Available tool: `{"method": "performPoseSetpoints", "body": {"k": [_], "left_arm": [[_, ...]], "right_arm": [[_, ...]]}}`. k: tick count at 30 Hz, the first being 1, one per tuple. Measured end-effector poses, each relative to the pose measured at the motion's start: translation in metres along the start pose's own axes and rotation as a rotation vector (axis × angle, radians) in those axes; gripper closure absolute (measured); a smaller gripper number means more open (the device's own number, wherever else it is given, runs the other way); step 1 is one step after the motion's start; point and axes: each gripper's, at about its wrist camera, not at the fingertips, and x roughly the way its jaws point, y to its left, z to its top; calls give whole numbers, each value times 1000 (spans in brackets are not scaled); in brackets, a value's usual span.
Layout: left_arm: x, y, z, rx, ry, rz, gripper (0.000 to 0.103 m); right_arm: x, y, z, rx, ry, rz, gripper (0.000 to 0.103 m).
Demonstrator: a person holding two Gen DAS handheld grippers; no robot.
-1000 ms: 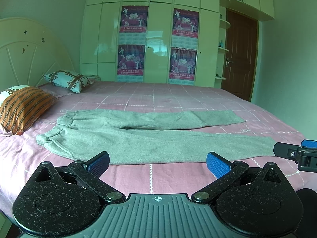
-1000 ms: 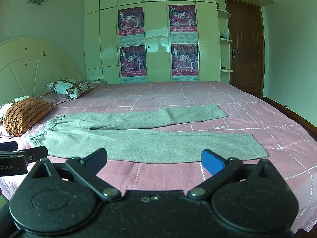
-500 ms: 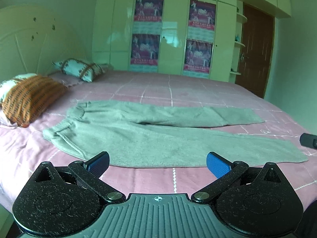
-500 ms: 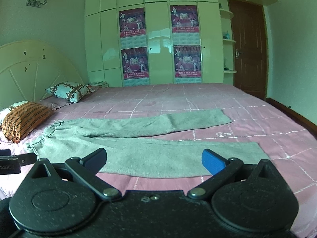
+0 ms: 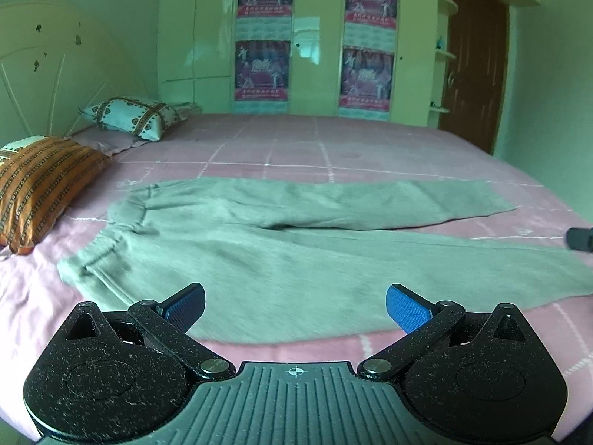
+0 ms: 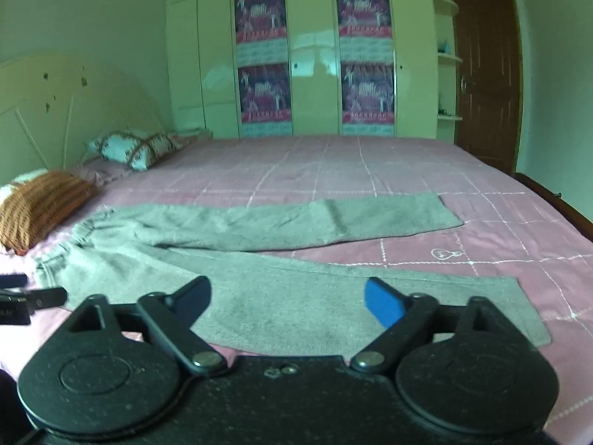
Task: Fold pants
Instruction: 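Lower both grippers onto the sweatpant leg cuffs and close on them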
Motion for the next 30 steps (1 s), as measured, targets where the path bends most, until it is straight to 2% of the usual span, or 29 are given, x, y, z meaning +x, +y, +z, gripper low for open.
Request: {"method": "performPoseSetpoints", "body": {"k": [7, 12, 16, 19, 22, 25, 26, 28, 30], "left_arm": [[73, 81, 45, -54, 38, 64, 0], [146, 146, 87, -18, 36, 116, 0], [214, 205, 114, -85, 71, 168, 0], [260, 239, 117, -160, 108, 185, 0], [300, 259, 110, -216, 154, 171, 0], [328, 270, 108, -240, 149, 159, 0], [337, 274, 107, -251, 156, 145, 1], [353, 279, 107, -259, 173, 123, 21], [367, 286, 107, -271, 191, 101, 26]], "right_arm": [[59, 2, 39, 5, 27, 21, 25], [116, 14, 69, -30, 52, 30, 26], [160, 30, 84, -67, 64, 47, 26], [194, 44, 91, -97, 76, 61, 26], [237, 53, 100, -96, 98, 77, 27], [286, 60, 106, -88, 141, 96, 31], [300, 62, 107, -89, 154, 101, 32], [323, 64, 107, -82, 180, 106, 35], [336, 67, 106, -76, 185, 120, 35]]}}
